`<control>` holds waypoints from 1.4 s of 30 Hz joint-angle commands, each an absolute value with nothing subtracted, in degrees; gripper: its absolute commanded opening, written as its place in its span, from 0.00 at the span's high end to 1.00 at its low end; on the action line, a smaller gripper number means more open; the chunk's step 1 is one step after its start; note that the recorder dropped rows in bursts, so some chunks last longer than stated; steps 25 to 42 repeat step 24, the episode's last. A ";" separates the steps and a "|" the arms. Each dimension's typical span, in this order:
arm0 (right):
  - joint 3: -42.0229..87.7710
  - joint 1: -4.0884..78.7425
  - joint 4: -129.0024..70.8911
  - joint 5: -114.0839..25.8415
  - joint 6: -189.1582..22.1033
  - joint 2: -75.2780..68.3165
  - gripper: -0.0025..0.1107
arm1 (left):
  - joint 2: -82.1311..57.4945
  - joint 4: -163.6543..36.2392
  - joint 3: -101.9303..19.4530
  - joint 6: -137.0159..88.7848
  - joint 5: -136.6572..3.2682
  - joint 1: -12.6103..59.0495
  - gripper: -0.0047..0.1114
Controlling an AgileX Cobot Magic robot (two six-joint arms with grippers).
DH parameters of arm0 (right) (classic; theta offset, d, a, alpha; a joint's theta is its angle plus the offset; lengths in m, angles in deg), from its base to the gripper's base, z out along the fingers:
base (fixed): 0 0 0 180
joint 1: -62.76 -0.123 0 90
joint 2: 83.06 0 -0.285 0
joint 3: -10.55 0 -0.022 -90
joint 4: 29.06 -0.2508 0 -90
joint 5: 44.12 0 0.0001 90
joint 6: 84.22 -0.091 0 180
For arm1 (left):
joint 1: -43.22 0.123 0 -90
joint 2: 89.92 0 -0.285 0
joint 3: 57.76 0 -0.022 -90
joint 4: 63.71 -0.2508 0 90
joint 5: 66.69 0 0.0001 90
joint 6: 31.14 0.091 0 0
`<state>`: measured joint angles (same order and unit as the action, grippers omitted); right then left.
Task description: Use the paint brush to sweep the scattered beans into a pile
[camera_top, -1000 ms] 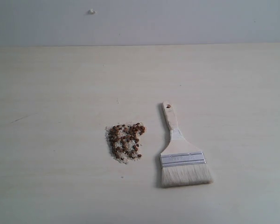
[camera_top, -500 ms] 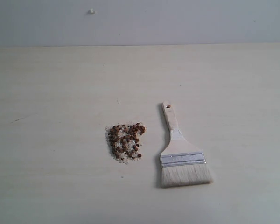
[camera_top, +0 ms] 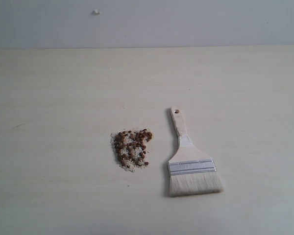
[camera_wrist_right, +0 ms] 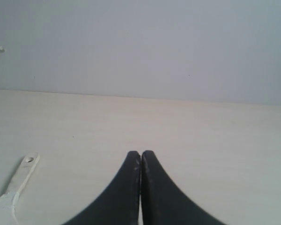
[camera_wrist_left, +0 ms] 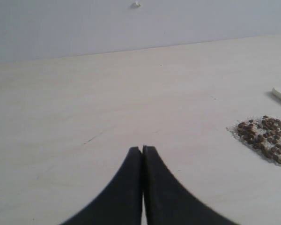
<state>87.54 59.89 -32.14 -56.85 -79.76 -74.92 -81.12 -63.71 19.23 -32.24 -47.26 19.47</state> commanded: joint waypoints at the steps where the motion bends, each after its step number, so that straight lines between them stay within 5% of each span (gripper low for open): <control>1: 87.77 60.07 -31.94 -56.37 -79.82 -75.28 0.98 | -81.32 -64.05 19.45 -32.88 -47.59 19.31 0.96; 42: 87.77 60.07 -31.94 -55.00 -79.82 -75.28 0.98 | -81.32 -64.05 19.45 -32.88 -47.59 19.31 0.96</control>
